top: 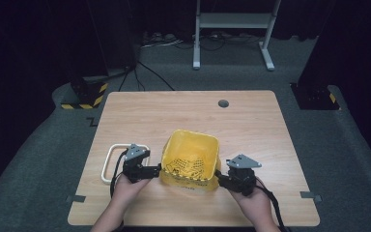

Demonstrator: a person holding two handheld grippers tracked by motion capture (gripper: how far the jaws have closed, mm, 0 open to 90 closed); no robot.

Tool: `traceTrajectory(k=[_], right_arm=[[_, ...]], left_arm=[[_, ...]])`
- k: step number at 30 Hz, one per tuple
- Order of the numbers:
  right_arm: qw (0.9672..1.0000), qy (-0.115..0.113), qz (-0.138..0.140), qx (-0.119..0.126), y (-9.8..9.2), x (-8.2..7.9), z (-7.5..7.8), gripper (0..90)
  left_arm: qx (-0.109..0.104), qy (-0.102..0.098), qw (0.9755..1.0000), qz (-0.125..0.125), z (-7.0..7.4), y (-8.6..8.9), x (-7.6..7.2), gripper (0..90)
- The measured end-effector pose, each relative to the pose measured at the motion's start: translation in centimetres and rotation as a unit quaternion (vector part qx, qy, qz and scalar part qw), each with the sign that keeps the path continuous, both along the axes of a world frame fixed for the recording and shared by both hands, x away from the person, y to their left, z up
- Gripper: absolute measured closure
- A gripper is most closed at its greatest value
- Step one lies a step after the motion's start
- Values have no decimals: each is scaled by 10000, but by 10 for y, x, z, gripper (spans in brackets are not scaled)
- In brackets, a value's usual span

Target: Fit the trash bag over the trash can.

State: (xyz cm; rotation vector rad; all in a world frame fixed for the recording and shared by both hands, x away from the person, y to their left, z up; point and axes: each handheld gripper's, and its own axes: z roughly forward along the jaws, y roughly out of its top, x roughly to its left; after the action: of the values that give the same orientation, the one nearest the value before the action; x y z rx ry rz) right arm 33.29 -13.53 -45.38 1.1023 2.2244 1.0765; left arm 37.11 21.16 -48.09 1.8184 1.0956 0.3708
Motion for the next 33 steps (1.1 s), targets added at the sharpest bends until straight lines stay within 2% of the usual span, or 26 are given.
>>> traceTrajectory(k=[2,5,6,8,9,14,16,18,19,22,25,26,29,32,33], right_arm=[[10000,-3,28,1,2,-5,-1,432],[9999,-1,119,-46,5,-11,-3,427],[9998,42,143,-96,5,-12,-4,410],[9998,118,159,-103,4,-13,-4,358],[9998,97,144,-106,2,-14,-3,361],[9998,-160,-41,-142,-15,-15,1,333],[9995,-242,-148,-156,-23,-13,-2,313],[9991,-312,-300,-29,-32,-12,-9,316],[9988,-334,-361,17,-36,-11,-15,320],[9987,-90,-504,-66,-44,-5,-33,319],[9978,-69,-601,-280,-49,-1,-47,323],[9976,-10,-635,-283,-50,0,-49,322],[9968,133,-735,-268,-54,4,-56,319],[9963,155,-779,-327,-56,5,-59,319],[9962,164,-790,-335,-57,5,-60,319]], left_arm=[[-132,-6,9999,-52,-2,1,6,189],[-378,1,9989,-277,-6,4,12,258],[-359,5,9989,-308,-7,5,13,250],[-194,-2,9994,-291,-7,7,13,180],[-86,-34,9997,-223,-6,11,13,170],[265,-39,9996,133,5,30,4,158],[566,-27,9980,262,8,40,0,156],[967,-17,9947,358,9,51,-4,154],[1093,-4,9930,438,9,57,-6,160],[1157,25,9914,614,3,73,-10,194],[1168,7,9905,725,-5,82,-15,229],[1240,-56,9895,744,-6,86,-16,245],[1333,-10,9871,891,-11,94,-18,256],[1305,16,9853,1106,-12,102,-20,272],[1350,-24,9837,1185,-12,105,-22,284]])
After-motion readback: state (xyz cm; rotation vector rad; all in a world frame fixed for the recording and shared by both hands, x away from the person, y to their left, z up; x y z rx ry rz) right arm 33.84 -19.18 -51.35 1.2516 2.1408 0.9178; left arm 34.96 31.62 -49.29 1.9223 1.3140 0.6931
